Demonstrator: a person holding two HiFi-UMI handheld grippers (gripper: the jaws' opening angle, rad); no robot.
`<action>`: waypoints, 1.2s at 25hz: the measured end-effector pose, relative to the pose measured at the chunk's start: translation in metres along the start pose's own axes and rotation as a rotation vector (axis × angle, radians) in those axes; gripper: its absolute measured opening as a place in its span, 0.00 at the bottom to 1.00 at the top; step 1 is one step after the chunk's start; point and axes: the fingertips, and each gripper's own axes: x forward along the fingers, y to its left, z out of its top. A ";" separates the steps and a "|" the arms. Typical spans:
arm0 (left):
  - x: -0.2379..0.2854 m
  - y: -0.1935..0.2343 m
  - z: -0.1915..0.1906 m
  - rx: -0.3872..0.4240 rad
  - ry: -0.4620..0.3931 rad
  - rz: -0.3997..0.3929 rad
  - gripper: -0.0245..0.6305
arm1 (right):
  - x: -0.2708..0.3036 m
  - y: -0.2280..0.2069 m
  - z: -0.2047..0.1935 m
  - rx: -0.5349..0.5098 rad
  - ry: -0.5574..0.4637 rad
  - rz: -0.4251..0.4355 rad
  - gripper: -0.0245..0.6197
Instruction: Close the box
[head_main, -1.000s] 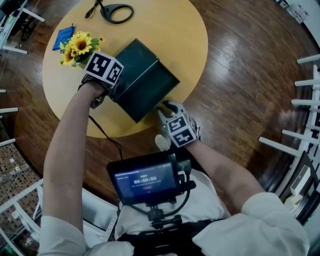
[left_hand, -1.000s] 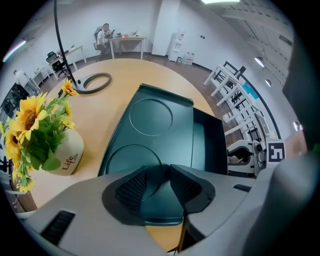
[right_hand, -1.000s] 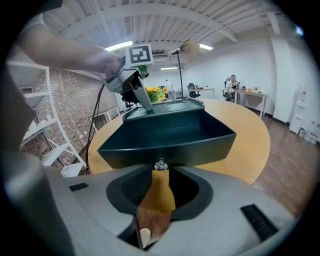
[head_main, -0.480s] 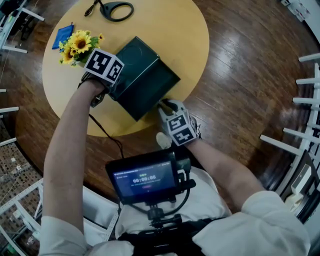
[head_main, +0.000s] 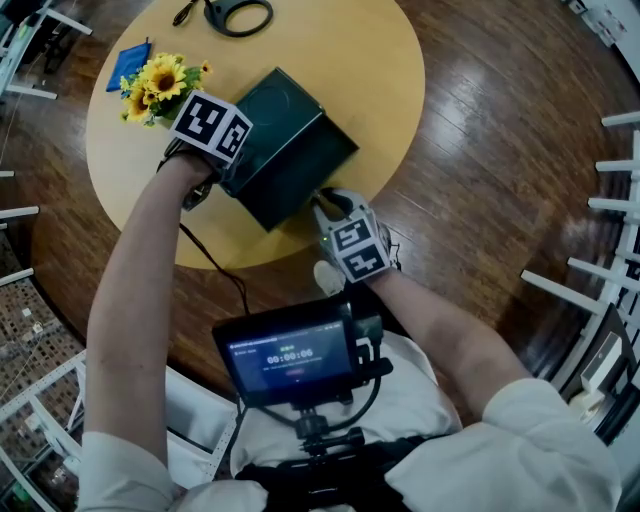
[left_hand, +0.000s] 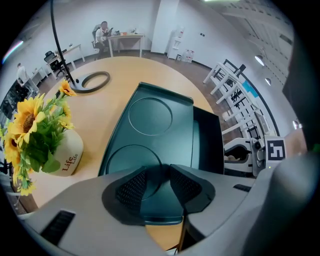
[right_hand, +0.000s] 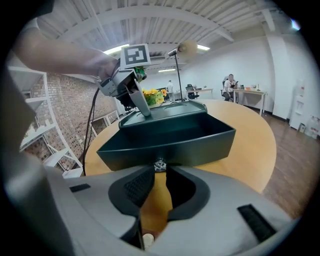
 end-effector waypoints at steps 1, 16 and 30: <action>0.000 0.000 0.000 0.001 0.001 0.000 0.25 | 0.002 0.000 0.002 -0.001 0.001 0.002 0.16; 0.000 -0.002 0.000 0.012 0.008 -0.012 0.25 | 0.028 0.001 0.024 -0.001 -0.004 0.024 0.16; -0.002 -0.004 0.002 0.018 -0.004 -0.020 0.25 | 0.049 0.000 0.045 0.000 -0.010 0.034 0.16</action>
